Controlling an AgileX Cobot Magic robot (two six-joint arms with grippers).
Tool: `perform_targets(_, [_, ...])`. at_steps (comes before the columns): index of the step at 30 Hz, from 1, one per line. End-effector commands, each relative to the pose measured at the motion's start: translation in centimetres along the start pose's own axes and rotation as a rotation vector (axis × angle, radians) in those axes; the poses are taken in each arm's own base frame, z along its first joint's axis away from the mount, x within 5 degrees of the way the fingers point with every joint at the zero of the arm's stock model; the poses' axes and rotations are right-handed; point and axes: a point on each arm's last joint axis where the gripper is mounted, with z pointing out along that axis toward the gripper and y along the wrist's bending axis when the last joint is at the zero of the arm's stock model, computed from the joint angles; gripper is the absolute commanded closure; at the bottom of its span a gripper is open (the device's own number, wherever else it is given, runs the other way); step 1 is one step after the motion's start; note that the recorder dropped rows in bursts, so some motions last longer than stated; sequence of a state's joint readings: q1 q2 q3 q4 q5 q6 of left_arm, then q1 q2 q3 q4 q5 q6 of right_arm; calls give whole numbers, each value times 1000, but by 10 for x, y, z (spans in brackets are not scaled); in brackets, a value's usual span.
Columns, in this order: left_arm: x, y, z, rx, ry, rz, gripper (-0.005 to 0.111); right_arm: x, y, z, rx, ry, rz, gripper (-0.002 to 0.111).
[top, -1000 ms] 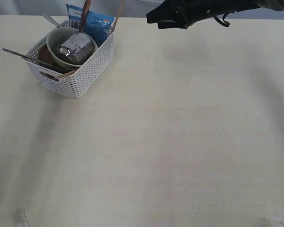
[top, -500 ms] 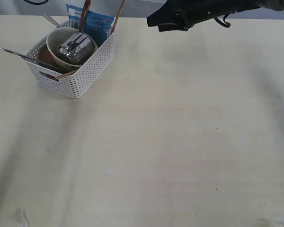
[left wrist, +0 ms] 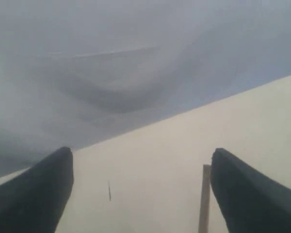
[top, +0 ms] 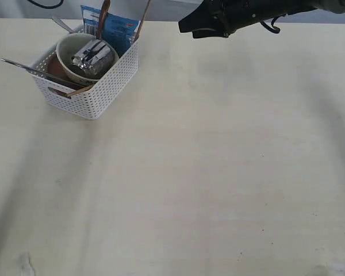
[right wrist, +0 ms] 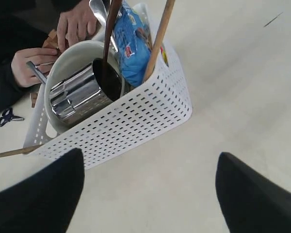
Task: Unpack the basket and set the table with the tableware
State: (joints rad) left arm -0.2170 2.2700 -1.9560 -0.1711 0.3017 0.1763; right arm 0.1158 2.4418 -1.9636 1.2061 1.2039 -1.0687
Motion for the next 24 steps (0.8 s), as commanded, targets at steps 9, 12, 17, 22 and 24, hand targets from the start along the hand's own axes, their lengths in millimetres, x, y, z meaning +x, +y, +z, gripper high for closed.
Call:
perform_targets(9, [18,-22,20,41,14,2,33,-5,3,-6,10,-12,-16,37])
perform_targets(12, [19,-22,20,42,17,14,33,-5,3,-6,10,-12,-16,37])
perform_targets(17, [21,-23,22,43,25,19,34,-5,3,-6,8,-11,-16,37])
perform_targets(22, [33,-24,31,45,52,19,34,-5,3,-6,8,-11,-16,37])
perform_targets(24, [36,-24,33,45,58,34,34,-5,3,-6,8,-11,-16,37])
